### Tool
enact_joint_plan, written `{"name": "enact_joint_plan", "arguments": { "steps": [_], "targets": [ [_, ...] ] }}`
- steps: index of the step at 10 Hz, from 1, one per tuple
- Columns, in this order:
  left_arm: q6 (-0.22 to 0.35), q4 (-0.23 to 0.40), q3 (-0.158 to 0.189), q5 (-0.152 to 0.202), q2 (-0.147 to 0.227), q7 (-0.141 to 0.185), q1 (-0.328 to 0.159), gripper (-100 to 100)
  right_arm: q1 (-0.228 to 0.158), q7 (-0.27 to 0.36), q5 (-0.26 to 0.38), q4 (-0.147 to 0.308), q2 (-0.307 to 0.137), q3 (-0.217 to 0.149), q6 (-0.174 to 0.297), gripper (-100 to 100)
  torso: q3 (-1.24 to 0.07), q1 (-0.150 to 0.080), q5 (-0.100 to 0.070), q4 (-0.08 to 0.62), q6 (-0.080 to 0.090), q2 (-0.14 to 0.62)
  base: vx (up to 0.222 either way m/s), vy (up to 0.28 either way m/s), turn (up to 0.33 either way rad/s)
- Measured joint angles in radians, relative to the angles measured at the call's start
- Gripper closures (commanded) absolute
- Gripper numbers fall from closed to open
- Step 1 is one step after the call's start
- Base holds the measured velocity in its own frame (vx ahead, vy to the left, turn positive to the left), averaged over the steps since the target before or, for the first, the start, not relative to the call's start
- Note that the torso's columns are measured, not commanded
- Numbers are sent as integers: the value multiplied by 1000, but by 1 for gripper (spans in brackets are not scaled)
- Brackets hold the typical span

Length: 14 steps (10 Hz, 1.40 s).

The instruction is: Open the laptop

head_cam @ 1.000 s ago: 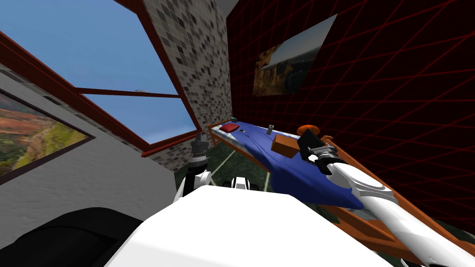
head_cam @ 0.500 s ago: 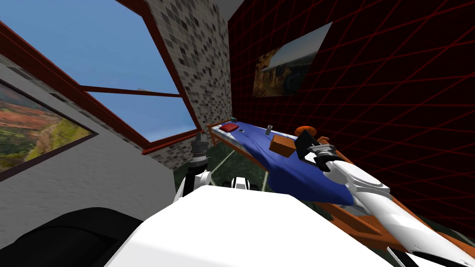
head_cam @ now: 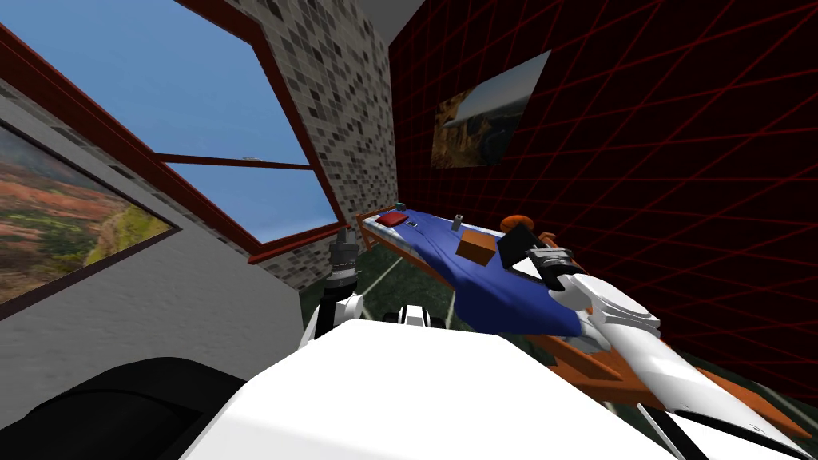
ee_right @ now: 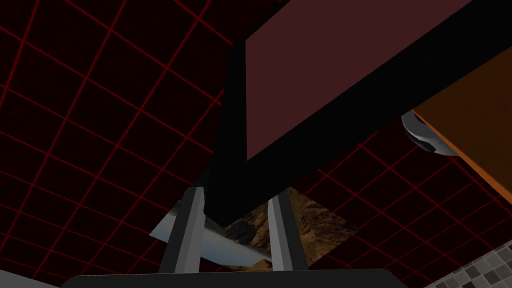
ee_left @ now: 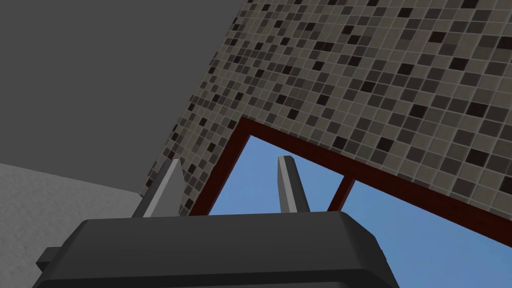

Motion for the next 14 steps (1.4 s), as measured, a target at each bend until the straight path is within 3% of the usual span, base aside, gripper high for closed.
{"name": "enact_joint_plan", "arguments": {
  "steps": [5,8,10,14],
  "targets": [
    [0,0,0,0,0,0,0,0,-39,-45,-19,0,130,-62,-57,100,0,1,-3,-3,-2,0,-23,-115,-72],
    [0,0,0,0,0,0,0,0,-53,-65,-32,14,177,-81,-76,100,-2,7,0,-3,-8,-3,-10,-65,-51],
    [0,0,0,0,0,0,0,0,-75,-75,-25,34,237,-115,-111,100,-2,4,-1,-3,-9,-3,-20,-70,-48],
    [0,0,0,0,0,0,0,0,-76,-89,-47,43,302,-152,-172,100,-1,7,2,0,-8,-1,37,-54,-111]
  ]
}}
